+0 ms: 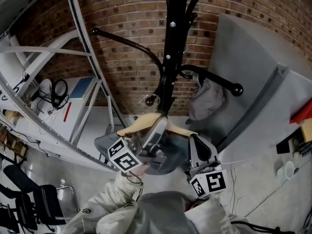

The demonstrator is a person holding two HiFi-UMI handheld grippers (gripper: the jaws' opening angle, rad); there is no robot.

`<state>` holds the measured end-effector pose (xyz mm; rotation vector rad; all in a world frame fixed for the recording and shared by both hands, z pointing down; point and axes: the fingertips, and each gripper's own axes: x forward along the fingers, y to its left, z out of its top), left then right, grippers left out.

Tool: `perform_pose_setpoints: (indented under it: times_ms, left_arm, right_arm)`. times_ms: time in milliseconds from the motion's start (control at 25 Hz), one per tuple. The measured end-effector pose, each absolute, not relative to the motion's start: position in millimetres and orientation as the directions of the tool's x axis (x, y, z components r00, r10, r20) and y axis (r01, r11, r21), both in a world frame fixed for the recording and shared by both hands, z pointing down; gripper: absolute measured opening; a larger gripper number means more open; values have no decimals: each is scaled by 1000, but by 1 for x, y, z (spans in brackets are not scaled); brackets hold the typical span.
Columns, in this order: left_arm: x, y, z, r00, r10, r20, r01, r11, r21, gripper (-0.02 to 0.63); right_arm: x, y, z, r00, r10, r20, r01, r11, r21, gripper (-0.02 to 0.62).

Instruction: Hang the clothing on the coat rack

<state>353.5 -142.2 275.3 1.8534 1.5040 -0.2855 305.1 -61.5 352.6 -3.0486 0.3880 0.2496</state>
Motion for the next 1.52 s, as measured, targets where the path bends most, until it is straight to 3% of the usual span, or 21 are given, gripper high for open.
perform_pose_setpoints:
  times_ms: [1520]
  left_arm:
    - [403,-119,314,306,766,-565,885,-11,465,94]
  right_arm:
    - [324,-35,371,977,-188,-99,-193,-980,-46,25]
